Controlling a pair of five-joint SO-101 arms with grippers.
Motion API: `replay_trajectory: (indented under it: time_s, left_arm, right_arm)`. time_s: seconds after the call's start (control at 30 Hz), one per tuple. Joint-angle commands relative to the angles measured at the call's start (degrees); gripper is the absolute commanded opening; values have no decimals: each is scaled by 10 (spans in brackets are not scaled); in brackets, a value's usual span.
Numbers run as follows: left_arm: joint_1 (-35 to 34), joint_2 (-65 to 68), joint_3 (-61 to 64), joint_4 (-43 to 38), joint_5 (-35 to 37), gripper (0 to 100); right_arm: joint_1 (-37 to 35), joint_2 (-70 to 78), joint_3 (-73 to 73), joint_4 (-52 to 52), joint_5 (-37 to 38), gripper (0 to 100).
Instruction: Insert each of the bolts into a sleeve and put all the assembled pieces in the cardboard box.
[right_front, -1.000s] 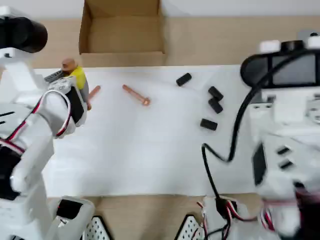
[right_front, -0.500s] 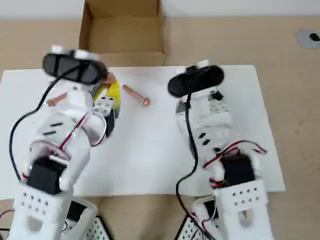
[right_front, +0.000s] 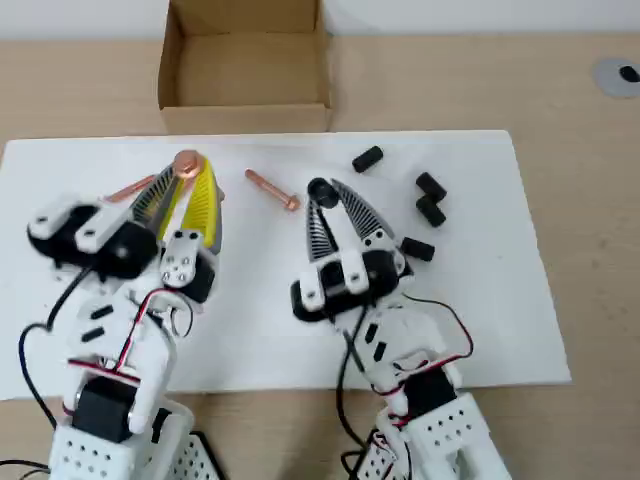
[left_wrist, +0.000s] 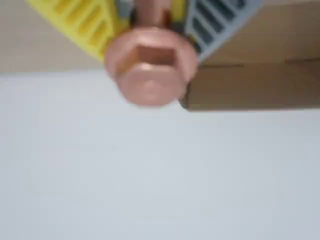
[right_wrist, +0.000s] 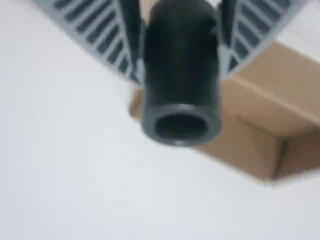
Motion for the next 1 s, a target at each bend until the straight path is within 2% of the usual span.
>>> replay_trajectory:
  time_s: [0.0,0.27,0.43,0.67,0.97]
  left_arm:
    - [-4,-64,38,-27,-1,5]
    - [67,-115,80,-28,4,5]
    - [80,-114,76,-28,68,5]
    - [78,-112,-11,-25,99,4]
    - [81,-66,-70,-24,98,4]
  right_arm:
    - [-41,-43,12,-11,2,10]
    - [-115,-44,12,11,1,10]
    - [-139,-44,12,11,-4,10]
    - [-135,-44,12,84,-85,9]
    - [-135,-48,12,89,-161,9]
